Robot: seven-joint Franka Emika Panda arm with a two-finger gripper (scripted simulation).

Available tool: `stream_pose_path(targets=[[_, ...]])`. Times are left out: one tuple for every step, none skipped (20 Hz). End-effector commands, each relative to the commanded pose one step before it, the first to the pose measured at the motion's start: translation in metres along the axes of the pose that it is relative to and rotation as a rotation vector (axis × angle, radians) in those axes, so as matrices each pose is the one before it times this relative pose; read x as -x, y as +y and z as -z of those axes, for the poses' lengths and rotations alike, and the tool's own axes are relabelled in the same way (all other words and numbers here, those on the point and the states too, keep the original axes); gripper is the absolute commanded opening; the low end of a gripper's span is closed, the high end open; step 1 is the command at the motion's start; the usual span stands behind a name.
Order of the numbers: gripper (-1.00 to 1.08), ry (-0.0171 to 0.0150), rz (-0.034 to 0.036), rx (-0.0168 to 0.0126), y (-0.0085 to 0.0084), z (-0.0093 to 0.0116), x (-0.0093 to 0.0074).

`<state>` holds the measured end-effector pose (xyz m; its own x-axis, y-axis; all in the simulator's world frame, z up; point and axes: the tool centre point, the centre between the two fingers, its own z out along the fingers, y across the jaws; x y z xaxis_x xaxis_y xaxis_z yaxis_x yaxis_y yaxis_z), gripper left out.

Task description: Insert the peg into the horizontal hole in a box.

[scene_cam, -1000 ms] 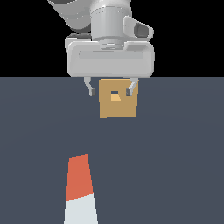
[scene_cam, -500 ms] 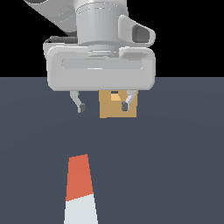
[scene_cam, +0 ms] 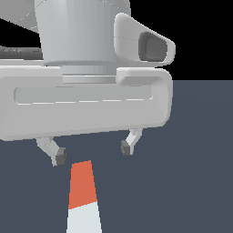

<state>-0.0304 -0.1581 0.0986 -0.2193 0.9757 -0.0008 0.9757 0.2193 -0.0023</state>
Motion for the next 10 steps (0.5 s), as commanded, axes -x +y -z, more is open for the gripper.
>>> stream_pose_path(targets=[[1.00, 0.00004, 0.02238, 0.00099, -0.00605, -0.00789, 0.01958], [1.00, 0.00006, 0.00721, 0.00017, -0.00204, -0.00277, 0.00696], [1.00, 0.00007, 0.00680, 0.00016, -0.00185, -0.00260, 0.00654], [1.00, 0.00007, 0.00636, 0.00015, -0.00167, -0.00242, 0.00612], [1.00, 0.00007, 0.00590, 0.00014, -0.00152, -0.00225, 0.00571], [1.00, 0.00007, 0.00544, 0.00013, -0.00138, -0.00207, 0.00527], [1.00, 0.00006, 0.00498, 0.00012, -0.00123, -0.00189, 0.00481], [1.00, 0.00006, 0.00447, 0.00011, -0.00110, -0.00170, 0.00434], [1.00, 0.00005, 0.00397, 0.00010, -0.00096, -0.00151, 0.00387], [1.00, 0.00005, 0.00345, 0.00009, -0.00080, -0.00131, 0.00340]])
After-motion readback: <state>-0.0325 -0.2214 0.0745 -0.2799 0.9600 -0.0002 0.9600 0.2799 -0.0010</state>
